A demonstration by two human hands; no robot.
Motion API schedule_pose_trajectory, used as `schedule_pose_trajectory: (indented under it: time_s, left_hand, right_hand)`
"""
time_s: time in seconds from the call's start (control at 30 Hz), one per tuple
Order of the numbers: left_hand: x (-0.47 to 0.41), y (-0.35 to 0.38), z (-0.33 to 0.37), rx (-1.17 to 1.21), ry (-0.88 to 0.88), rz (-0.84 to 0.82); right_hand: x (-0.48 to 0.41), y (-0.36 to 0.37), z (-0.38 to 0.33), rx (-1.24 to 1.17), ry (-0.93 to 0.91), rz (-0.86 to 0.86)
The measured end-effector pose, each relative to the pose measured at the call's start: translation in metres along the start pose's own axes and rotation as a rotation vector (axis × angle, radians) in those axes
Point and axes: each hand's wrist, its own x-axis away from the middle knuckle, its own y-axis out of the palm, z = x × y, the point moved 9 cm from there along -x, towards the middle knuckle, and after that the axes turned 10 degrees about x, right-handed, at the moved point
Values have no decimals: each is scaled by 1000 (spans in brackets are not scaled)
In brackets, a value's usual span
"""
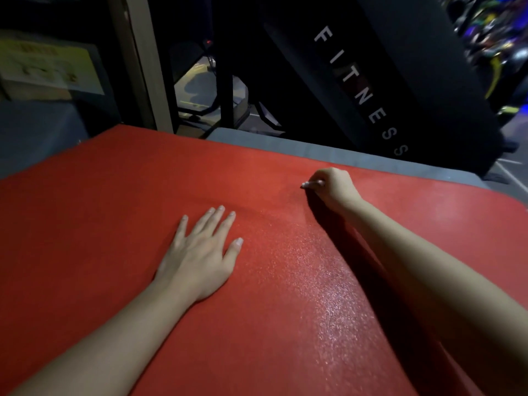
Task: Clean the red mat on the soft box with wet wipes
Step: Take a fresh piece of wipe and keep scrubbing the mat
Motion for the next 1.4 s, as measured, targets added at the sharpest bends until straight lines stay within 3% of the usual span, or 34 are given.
schedule_pose_trajectory:
  time_s: [0.13, 0.33, 0.53, 0.63, 0.8, 0.9, 1.03, 1.17, 1.3, 1.4]
  left_hand:
    - [-1, 1, 0, 1, 9, 9]
    - [-3, 3, -1, 0, 12, 19]
    - [-4, 2, -1, 0, 9, 7]
    - [-3, 2, -1, -1, 11, -4]
    - [-3, 0, 0, 14, 9, -7]
    - [-2, -1, 0, 24, 6, -8]
    - [-1, -2, -1, 30, -2, -18]
    - [1, -5, 1, 29, 3, -7]
    - [5, -8, 3, 19, -2, 18]
    - [15, -17, 2, 22, -24, 70]
  right_hand:
    - [19, 1, -11, 43, -15, -92]
    - [117, -12, -48, -24, -254, -433]
    - [123, -27, -35, -11, -110, -52]
    - [148, -24, -51, -6, -88, -114]
    - [249, -37, -115, -103, -315, -434]
    - [255, -42, -112, -34, -302, -337]
    - [230, -51, -76, -66, -75, -69]
    - [275, -53, -97, -119, -131, -176]
    - [330, -51, -145, -288, -290, -488]
    - [326, -56, -144, -213, -309, -345]
